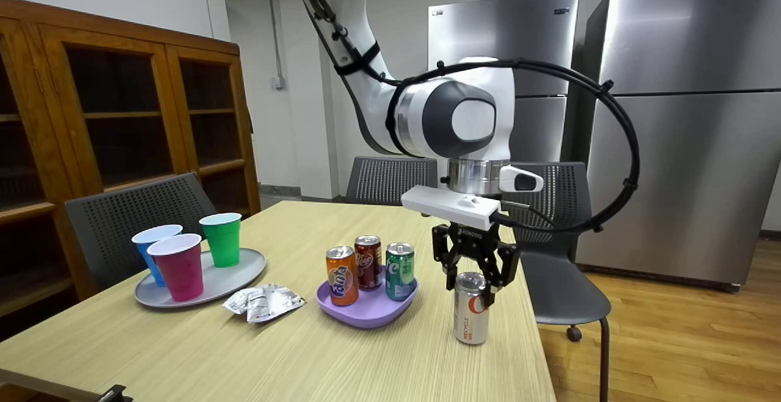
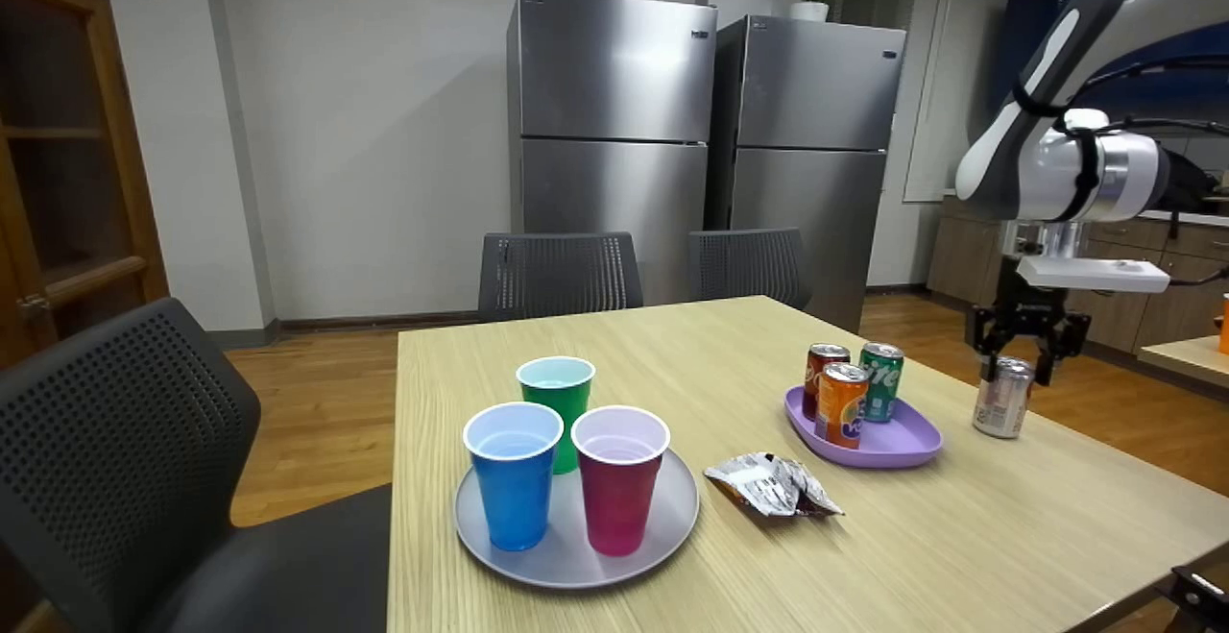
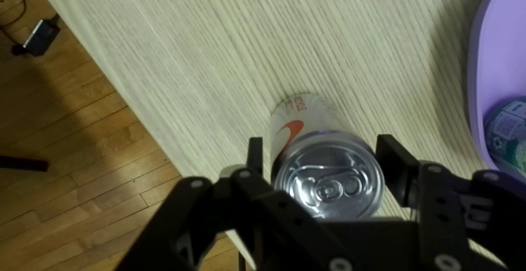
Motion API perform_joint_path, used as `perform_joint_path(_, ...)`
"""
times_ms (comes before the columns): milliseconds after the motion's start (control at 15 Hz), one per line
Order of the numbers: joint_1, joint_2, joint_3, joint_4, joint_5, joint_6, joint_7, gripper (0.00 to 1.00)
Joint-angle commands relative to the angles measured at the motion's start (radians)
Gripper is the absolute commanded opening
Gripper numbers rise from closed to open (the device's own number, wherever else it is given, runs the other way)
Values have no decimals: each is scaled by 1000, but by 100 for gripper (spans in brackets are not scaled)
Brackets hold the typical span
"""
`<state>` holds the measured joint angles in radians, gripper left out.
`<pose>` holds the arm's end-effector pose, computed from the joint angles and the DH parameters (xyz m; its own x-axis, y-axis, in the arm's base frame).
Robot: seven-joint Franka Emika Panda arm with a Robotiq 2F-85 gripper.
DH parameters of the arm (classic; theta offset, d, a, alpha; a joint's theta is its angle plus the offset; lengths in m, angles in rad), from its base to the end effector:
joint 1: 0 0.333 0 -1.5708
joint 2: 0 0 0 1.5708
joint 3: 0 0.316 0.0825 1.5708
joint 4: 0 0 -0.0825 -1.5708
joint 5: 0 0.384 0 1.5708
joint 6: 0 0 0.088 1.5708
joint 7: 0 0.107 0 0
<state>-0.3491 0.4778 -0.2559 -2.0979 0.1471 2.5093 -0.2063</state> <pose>0.4736 -0.3296 0.1919 0.8786 -0.4749 -0.0499 -0.4742 -0.8800 0.0258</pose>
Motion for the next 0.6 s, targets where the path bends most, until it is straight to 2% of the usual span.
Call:
perform_joint_path(0,-26,7,26,24,4,-5,17,40)
perform_joint_path(533,-29,-58,36,-38,7,-8,-11,38)
